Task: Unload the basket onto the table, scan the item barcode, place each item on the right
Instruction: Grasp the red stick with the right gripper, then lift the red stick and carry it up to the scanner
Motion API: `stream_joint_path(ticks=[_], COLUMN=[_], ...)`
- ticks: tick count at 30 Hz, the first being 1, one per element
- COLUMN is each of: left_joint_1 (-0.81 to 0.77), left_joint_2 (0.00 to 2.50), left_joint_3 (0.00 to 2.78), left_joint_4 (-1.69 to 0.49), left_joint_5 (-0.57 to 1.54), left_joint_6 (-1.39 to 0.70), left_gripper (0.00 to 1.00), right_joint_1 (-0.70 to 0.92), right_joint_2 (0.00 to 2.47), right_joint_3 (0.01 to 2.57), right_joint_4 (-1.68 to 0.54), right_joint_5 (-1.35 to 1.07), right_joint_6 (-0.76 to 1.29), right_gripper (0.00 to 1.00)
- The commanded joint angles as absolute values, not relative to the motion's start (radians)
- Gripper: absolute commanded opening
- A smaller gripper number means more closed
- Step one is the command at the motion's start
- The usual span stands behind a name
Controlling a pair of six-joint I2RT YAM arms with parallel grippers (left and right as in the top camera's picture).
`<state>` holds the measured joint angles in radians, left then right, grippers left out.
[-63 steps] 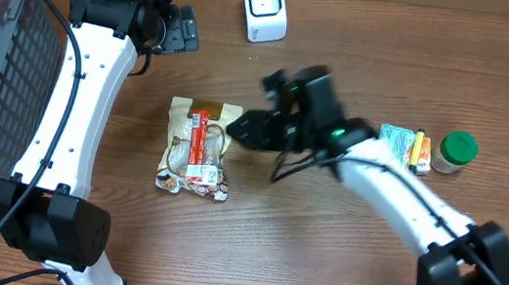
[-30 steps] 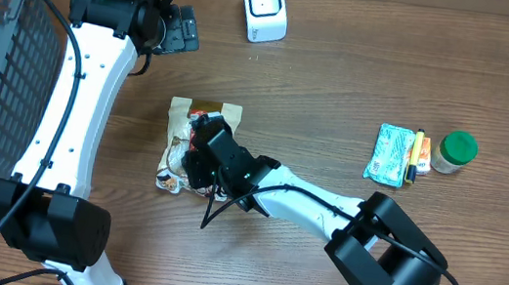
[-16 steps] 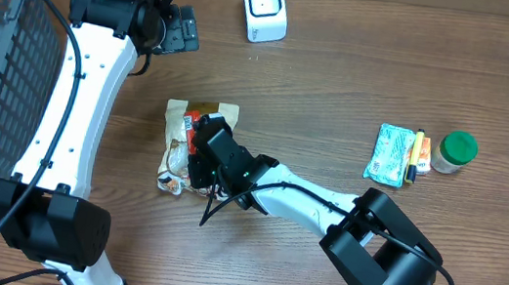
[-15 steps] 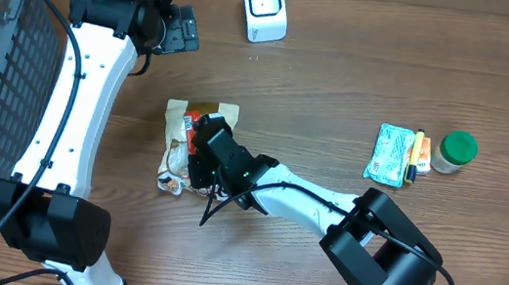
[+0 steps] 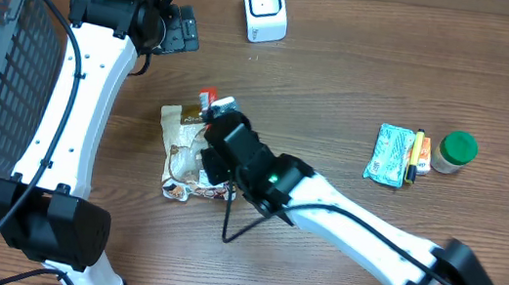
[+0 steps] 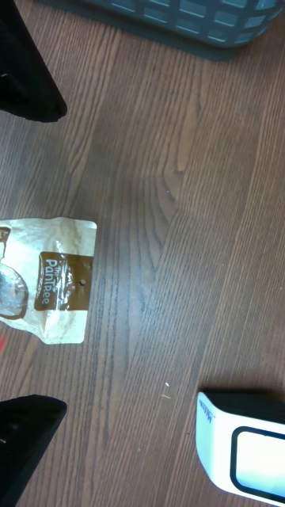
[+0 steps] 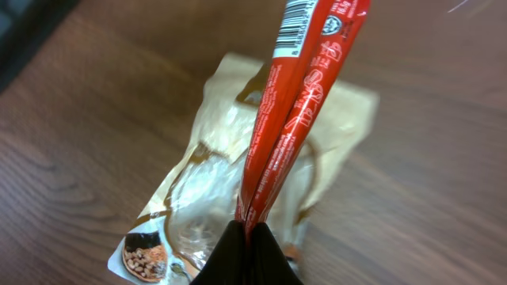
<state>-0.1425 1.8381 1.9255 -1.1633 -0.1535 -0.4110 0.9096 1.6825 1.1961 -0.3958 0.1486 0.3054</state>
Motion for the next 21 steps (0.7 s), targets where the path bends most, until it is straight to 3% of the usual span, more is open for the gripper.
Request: stream_joint_path(ticks=[1,12,21], left_joint_1=[-0.144,-0.144,-0.144], left_joint_2=[1.812,1.812,1.812], left_joint_3=[1.946,1.946,1.945], left_joint_4=[-1.163,-1.163,-1.163], left_joint_5=[-0.160,-0.160,-0.160], left_joint_6=[-0.396,-0.396,-0.396], left_gripper=[1.00,1.00,1.00], right_joint_1=[0.907,0.780,0.547], right_joint_2=[1.650,1.650,1.652], right_joint_3=[1.202,1.202,1.308], right_joint_4=[-0.430,-0.490,-0.554], right_joint_5=[0.235,0.146,-0.187], right_joint_6=[0.252,0.242,0.155], right_gripper=[0.04,0.04,0.03])
